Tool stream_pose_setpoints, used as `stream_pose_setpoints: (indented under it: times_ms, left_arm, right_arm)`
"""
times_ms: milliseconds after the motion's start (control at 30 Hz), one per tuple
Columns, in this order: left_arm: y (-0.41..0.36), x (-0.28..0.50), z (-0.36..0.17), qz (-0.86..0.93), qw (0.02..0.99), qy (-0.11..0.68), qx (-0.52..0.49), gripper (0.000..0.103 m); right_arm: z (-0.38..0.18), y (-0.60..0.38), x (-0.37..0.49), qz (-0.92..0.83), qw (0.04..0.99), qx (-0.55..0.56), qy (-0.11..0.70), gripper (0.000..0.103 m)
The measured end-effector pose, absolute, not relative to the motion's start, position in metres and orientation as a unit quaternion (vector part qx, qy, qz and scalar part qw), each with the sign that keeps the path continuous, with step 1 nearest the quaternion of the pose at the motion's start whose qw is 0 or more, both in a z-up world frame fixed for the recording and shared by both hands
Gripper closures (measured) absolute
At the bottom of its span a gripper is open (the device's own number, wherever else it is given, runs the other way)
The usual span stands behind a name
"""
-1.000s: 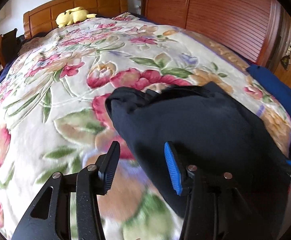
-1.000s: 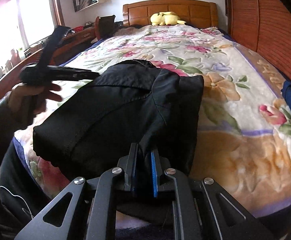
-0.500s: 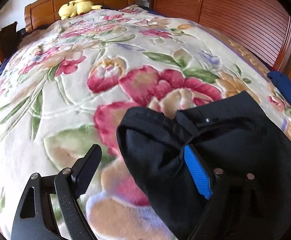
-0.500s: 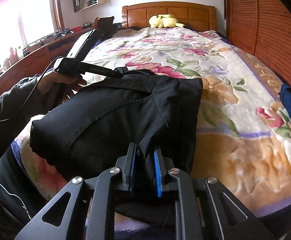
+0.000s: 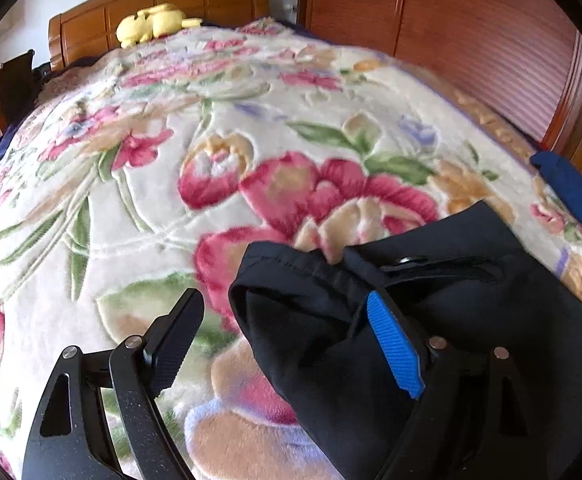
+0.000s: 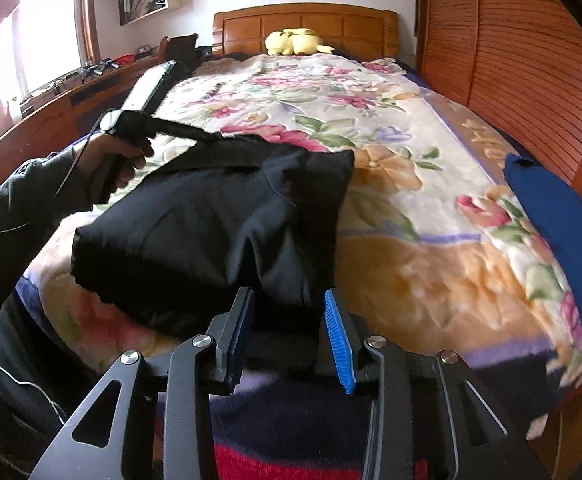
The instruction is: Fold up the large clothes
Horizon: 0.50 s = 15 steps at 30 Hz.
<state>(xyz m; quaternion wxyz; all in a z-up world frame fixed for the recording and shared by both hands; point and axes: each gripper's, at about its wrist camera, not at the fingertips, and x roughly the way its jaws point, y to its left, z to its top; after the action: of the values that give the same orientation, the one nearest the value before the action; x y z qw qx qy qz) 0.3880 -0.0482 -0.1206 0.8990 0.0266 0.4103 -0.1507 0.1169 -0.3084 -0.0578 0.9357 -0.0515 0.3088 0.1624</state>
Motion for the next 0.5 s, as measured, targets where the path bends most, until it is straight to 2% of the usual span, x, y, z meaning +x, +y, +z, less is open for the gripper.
stream_pose_setpoints:
  times_ms: [233, 500]
  left_arm:
    - [-0.037, 0.386, -0.102, -0.143, 0.914, 0.378, 0.011, 0.018]
    - [-0.044, 0.412, -0.138, -0.125, 0.891, 0.435, 0.035, 0.019]
  right_arm:
    - [-0.069, -0.310, 0.119, 0.168, 0.927, -0.039, 0.333, 0.065]
    - [-0.084, -0.301, 0.135, 0.167, 0.921, -0.018, 0.353, 0.064]
